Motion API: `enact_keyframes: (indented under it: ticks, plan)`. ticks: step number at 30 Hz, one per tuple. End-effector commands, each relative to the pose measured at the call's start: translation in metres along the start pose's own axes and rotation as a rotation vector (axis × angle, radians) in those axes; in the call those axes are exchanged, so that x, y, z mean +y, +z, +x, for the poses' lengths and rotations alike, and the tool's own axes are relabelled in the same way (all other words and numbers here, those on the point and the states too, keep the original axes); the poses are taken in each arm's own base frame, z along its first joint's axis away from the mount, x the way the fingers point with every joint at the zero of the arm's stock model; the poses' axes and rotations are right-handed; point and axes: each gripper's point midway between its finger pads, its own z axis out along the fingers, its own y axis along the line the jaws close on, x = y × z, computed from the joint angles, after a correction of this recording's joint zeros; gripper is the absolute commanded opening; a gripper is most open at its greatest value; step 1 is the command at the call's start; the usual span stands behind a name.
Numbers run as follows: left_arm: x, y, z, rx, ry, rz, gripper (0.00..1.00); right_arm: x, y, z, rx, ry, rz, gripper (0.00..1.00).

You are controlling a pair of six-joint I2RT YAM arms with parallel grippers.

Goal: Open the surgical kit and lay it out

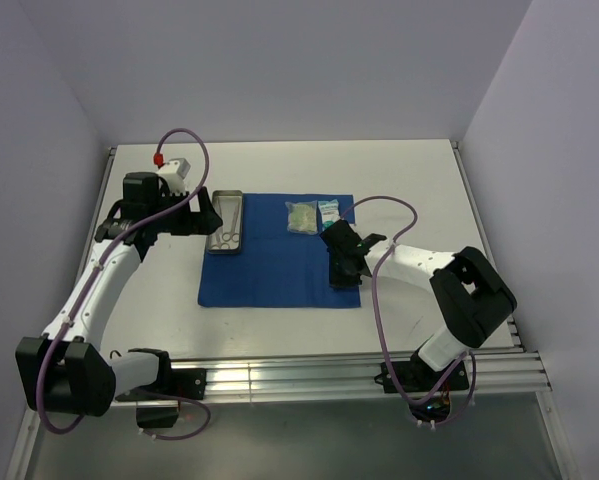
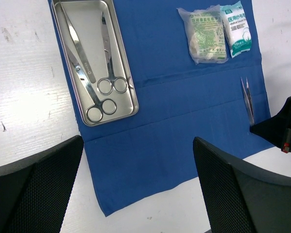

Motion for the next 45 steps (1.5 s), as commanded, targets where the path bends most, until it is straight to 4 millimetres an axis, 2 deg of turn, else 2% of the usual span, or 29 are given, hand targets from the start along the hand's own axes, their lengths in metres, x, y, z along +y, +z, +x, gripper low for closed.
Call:
enact_keyframes:
  ticks: [1,3,5,6,9,13,16,18,19,20,21,22,24,25,29,31,32,33,34,35,36,37,38,39,40,41,42,44,45]
  plan:
    - [-0.006,-0.004,-0.018,-0.038,0.018,0.021,0.99,0.002,0.005,0.000,0.021,0.002,-0.005,0.00]
    - [-0.004,-0.003,-0.017,-0.034,0.018,0.018,0.99,0.003,0.005,0.001,0.026,0.002,-0.006,0.01]
    - [-0.004,-0.002,-0.016,-0.028,0.016,0.017,0.99,0.002,0.005,0.002,0.029,0.001,-0.005,0.07]
    - [-0.003,-0.002,-0.016,-0.027,0.015,0.013,0.99,0.002,0.005,0.002,0.029,0.001,-0.003,0.15]
    - [-0.003,-0.001,-0.016,-0.024,0.017,0.013,0.99,-0.001,0.001,0.001,0.019,0.006,0.009,0.23]
    - [0.000,0.002,-0.015,-0.010,0.026,0.009,0.99,-0.003,-0.007,-0.001,0.009,0.000,0.013,0.30]
    - [0.004,0.004,-0.014,0.008,0.042,-0.006,0.99,-0.005,-0.021,-0.010,-0.021,-0.010,0.023,0.36]
    - [0.010,0.006,-0.012,0.024,0.058,-0.033,0.98,-0.003,-0.038,-0.019,-0.054,-0.012,0.015,0.43]
    - [0.012,0.007,-0.013,0.031,0.062,-0.042,0.96,-0.003,-0.044,-0.023,-0.070,-0.015,0.016,0.46]
    - [0.019,0.008,-0.014,0.031,0.066,-0.075,0.86,0.002,-0.057,-0.035,-0.109,-0.009,-0.004,0.53]
    - [0.025,0.014,-0.011,0.050,0.061,-0.098,0.81,0.002,-0.065,-0.037,-0.116,-0.012,-0.003,0.58]
    - [0.027,0.015,-0.015,0.052,0.067,-0.112,0.72,0.006,-0.079,-0.050,-0.164,-0.009,-0.022,0.65]
    - [0.035,0.026,-0.009,0.098,0.070,-0.132,0.63,0.007,-0.092,-0.057,-0.189,-0.012,-0.021,0.71]
    - [0.038,0.029,-0.012,0.094,0.071,-0.144,0.55,0.007,-0.099,-0.062,-0.213,-0.020,-0.028,0.76]
    - [0.045,0.049,-0.018,0.091,0.070,-0.168,0.42,0.018,-0.119,-0.083,-0.273,-0.026,-0.059,0.80]
    - [0.049,0.067,-0.022,0.104,0.072,-0.205,0.36,0.025,-0.121,-0.089,-0.283,-0.030,-0.080,0.80]
    - [0.045,0.067,-0.030,0.081,0.079,-0.218,0.36,0.026,-0.121,-0.090,-0.284,-0.030,-0.086,0.79]
    - [0.054,0.076,-0.036,0.072,0.081,-0.289,0.36,0.028,-0.120,-0.090,-0.282,-0.034,-0.088,0.80]
    - [0.049,0.082,-0.039,0.067,0.085,-0.290,0.31,0.028,-0.117,-0.091,-0.276,-0.035,-0.086,0.79]
    - [0.047,0.094,-0.033,0.090,0.091,-0.315,0.29,0.030,-0.115,-0.091,-0.273,-0.037,-0.090,0.79]
    - [0.050,0.096,-0.043,0.062,0.092,-0.372,0.27,0.030,-0.114,-0.091,-0.274,-0.040,-0.089,0.79]
    - [0.049,0.100,-0.046,0.051,0.086,-0.395,0.27,0.031,-0.112,-0.091,-0.268,-0.043,-0.092,0.79]
    - [0.045,0.111,-0.039,0.066,0.079,-0.412,0.28,0.031,-0.110,-0.090,-0.266,-0.044,-0.093,0.79]
    - [0.044,0.115,-0.046,0.051,0.075,-0.431,0.28,0.031,-0.108,-0.089,-0.262,-0.046,-0.093,0.79]
    - [0.048,0.117,-0.048,0.043,0.072,-0.476,0.29,0.032,-0.107,-0.089,-0.262,-0.049,-0.095,0.79]
    - [0.049,0.129,-0.039,0.065,0.062,-0.499,0.30,0.032,-0.105,-0.088,-0.257,-0.050,-0.095,0.79]
    - [0.049,0.133,-0.046,0.054,0.055,-0.515,0.32,0.032,-0.105,-0.087,-0.255,-0.055,-0.100,0.79]
    - [0.055,0.141,-0.042,0.076,0.028,-0.559,0.33,0.031,-0.103,-0.087,-0.250,-0.058,-0.096,0.79]
    - [0.058,0.151,-0.040,0.090,0.022,-0.572,0.34,0.031,-0.102,-0.087,-0.250,-0.061,-0.095,0.79]
